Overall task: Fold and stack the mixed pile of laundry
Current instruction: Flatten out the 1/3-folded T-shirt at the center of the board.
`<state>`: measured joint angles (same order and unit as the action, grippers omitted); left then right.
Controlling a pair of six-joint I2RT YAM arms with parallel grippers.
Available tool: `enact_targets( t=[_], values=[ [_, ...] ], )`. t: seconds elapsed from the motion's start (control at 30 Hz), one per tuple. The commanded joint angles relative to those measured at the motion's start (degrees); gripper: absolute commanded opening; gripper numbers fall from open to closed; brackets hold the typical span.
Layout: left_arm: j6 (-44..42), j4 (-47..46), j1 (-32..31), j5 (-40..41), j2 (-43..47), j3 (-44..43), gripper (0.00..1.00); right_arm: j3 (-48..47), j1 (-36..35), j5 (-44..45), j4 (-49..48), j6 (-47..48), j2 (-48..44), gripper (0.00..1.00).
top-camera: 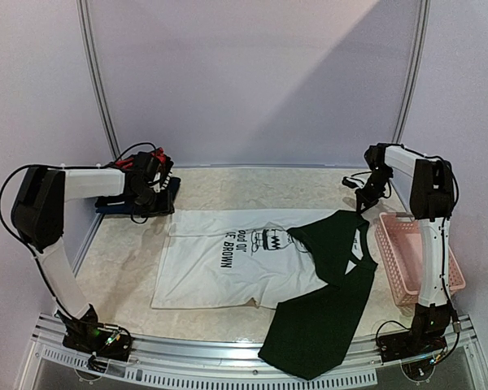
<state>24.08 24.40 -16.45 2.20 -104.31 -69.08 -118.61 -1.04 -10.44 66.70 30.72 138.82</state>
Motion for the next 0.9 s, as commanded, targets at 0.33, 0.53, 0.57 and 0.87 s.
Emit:
enact_targets(
  t=[0.33,0.53,0.57,0.87],
  values=[
    [-3.39,-1.66,0.92,-0.08,-16.07,-13.34,0.52,-0.85,0.42,-0.37,0.08,-1.71,-0.40,0.00],
    [-5.02,-0.12,0.97,0.28,-17.42,-15.24,0.47,-0.83,0.34,-0.57,0.36,-1.94,-0.48,0.00],
    [-5.58,0.26,1.03,0.31,-17.48,-15.43,0.46,-0.79,0.39,-0.63,0.39,-1.97,-0.48,0.00],
    [-8.75,4.85,1.62,-4.11,-18.50,-16.99,0.45,-0.67,0.36,-1.24,0.80,-2.33,0.15,0.00]
  ],
)
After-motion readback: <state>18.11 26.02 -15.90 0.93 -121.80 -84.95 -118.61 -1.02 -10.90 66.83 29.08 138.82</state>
